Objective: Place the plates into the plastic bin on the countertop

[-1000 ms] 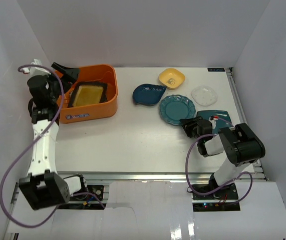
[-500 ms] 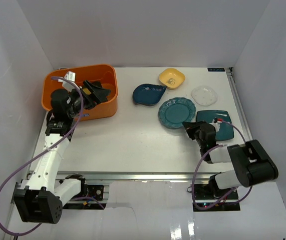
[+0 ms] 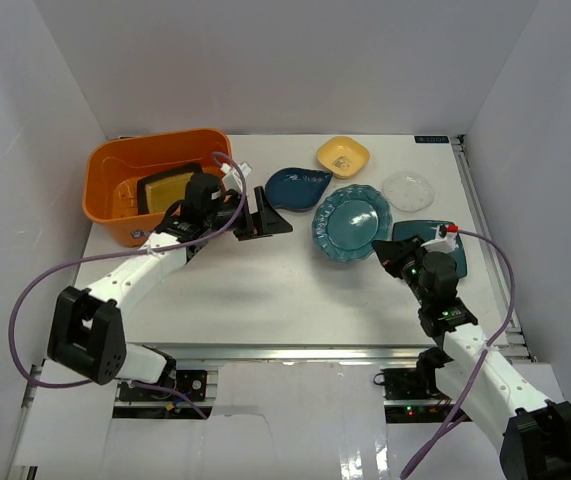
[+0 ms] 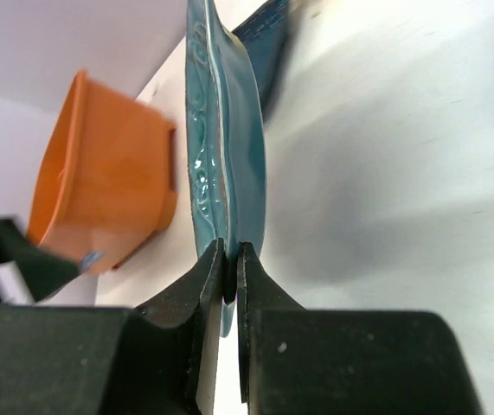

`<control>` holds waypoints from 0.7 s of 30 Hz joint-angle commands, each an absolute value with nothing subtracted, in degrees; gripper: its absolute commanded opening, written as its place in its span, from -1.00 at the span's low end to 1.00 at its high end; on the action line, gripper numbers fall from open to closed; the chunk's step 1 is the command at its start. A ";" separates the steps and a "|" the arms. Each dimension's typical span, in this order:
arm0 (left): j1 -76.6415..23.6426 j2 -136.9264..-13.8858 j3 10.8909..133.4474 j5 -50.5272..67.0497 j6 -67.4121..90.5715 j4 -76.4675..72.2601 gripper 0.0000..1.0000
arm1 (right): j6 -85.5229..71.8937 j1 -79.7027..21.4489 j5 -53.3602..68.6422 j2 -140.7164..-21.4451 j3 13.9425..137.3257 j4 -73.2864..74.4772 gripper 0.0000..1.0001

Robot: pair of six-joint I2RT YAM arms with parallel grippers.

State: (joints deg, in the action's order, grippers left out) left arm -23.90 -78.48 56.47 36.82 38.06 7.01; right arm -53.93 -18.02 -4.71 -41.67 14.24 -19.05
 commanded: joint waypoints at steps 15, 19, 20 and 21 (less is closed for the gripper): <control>-27.07 -92.37 63.54 29.18 31.11 5.71 0.96 | -60.11 -18.11 19.68 -42.80 22.59 -35.06 -0.85; -27.60 -93.60 63.37 31.37 31.73 4.14 0.88 | -63.36 -18.11 22.32 -43.85 22.06 -38.75 -0.85; -27.60 -93.60 63.02 32.60 32.34 3.09 0.60 | -63.72 -18.11 22.59 -44.29 22.06 -39.63 -0.85; -27.60 -93.26 62.41 34.70 33.82 1.68 0.46 | -64.07 -18.11 22.94 -44.64 21.97 -39.81 -0.85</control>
State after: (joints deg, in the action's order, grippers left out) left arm -27.18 -94.32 61.87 31.29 33.01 5.19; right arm -58.78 -18.13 18.81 -45.23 17.85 -23.59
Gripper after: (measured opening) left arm 0.774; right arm 0.112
